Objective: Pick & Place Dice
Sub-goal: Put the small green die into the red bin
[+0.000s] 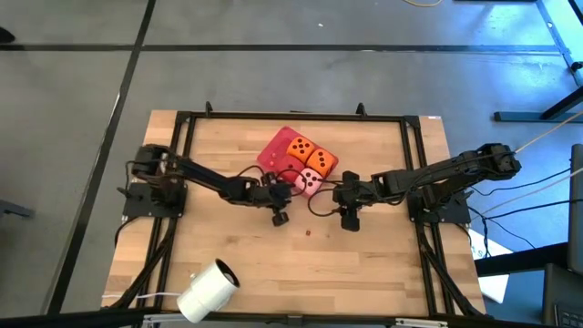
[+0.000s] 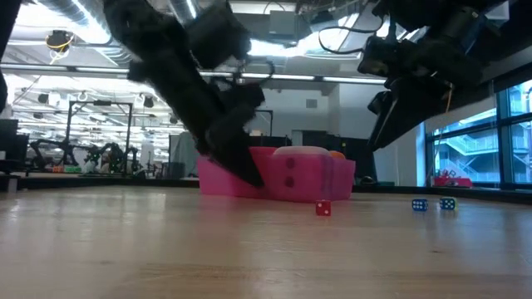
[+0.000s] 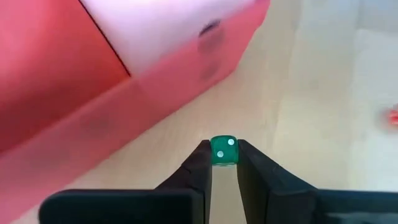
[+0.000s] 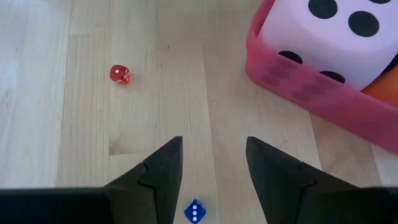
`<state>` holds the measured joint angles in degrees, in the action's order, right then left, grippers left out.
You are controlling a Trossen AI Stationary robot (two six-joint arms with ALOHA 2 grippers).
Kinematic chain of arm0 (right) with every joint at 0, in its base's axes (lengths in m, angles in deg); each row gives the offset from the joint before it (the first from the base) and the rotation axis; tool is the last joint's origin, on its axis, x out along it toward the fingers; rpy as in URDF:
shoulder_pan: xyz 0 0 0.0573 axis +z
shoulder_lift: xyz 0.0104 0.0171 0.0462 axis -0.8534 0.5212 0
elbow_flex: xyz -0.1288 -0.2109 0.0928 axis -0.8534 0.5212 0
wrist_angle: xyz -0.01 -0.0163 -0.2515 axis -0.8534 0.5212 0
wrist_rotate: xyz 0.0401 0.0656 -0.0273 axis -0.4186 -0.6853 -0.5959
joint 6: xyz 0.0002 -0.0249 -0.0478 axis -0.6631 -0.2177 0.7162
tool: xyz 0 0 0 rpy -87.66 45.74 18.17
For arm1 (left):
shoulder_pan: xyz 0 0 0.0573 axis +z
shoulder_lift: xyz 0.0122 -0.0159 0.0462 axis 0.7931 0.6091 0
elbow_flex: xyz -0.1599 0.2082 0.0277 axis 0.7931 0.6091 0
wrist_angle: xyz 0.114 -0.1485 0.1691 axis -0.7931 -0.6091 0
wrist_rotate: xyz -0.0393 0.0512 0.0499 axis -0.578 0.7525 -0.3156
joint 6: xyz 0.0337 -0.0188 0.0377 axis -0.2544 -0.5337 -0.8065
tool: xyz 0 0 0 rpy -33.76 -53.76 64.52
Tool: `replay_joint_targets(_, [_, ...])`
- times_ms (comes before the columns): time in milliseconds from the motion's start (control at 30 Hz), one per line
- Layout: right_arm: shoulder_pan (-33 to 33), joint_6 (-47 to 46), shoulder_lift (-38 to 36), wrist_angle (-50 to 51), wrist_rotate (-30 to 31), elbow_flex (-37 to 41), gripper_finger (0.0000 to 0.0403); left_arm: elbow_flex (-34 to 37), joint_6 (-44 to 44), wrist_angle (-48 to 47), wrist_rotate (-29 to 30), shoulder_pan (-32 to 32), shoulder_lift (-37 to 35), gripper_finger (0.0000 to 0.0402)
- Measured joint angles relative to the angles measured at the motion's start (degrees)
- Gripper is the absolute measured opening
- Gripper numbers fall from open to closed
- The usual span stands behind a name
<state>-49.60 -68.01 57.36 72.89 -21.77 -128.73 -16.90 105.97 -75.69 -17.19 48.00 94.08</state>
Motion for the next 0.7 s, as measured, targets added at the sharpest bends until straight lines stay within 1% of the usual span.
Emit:
replay_joint_targets(100, [0.0,0.0,0.0,-0.3,0.0,0.0,0.0178,-0.1,-0.1,-4.8,1.2,0.0,-4.3,0.0048])
replay_joint_targets(200, [0.0,0.0,0.0,-0.3,0.0,0.0,0.0178,-0.1,-0.2,-9.4,5.1,0.0,-9.5,0.0046])
replay_joint_targets(367, [0.0,0.2,0.0,-1.1,0.0,0.0,0.0178,-0.1,-0.7,-15.3,17.6,0.9,-17.2,0.0046])
replay_joint_targets(433, [0.0,0.2,0.0,-1.4,0.0,0.0,0.0178,-0.1,-1.3,-16.2,20.8,2.3,-18.6,0.0048])
replay_joint_targets(533, [0.0,0.2,0.0,-1.5,0.0,0.0,0.0178,-0.1,-2.1,-18.3,20.6,5.4,-19.4,0.0049])
replay_joint_targets(700, [0.0,0.2,0.0,-1.8,0.0,0.1,0.0178,-0.1,-2.2,-20.1,13.8,12.7,-17.5,0.0048])
